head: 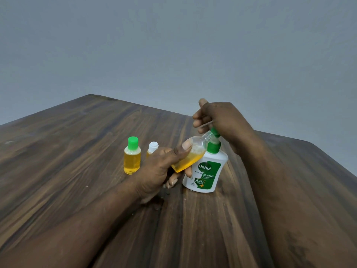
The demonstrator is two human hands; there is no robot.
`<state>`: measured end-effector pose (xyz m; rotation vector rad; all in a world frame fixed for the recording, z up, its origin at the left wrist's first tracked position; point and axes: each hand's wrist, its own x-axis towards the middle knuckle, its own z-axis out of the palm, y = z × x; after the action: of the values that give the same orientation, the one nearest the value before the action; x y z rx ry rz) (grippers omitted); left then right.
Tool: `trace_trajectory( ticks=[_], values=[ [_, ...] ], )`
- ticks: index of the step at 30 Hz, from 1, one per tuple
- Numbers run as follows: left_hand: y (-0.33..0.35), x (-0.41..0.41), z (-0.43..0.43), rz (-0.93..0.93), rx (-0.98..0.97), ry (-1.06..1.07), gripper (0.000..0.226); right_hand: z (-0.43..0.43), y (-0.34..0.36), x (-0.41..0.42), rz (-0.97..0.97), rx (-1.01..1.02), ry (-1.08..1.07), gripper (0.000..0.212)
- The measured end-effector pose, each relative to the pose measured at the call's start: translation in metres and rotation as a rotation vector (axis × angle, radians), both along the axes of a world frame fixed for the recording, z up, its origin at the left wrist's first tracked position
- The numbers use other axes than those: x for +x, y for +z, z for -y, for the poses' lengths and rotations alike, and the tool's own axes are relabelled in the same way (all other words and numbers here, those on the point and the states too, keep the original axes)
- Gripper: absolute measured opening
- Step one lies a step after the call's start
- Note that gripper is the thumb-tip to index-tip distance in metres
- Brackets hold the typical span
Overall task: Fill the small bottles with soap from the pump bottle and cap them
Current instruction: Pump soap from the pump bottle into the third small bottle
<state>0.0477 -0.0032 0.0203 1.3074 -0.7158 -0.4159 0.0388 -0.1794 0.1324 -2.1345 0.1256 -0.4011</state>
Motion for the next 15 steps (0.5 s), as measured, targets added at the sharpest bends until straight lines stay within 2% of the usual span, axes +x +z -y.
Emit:
trace_trajectory(
  ticks=[3,5,8,12,15],
  values=[
    [0.001,0.000,0.001,-0.009,0.003,0.001,0.072,0.001,0.005,0.000,0.083,0.083,-0.051,0.055],
    [0.001,0.000,0.000,-0.011,0.005,0.001,0.072,0.000,0.004,0.002,0.081,0.099,-0.078,0.054],
    [0.002,-0.001,0.000,-0.004,-0.009,-0.011,0.071,-0.001,-0.003,0.003,-0.045,0.076,-0.018,0.039],
    [0.003,-0.002,-0.001,0.003,-0.009,-0.002,0.069,-0.002,-0.007,0.002,-0.155,-0.046,0.034,0.039],
    [0.002,-0.002,-0.001,0.003,-0.005,0.001,0.067,-0.005,-0.009,0.000,-0.208,-0.046,0.021,0.039]
  ],
)
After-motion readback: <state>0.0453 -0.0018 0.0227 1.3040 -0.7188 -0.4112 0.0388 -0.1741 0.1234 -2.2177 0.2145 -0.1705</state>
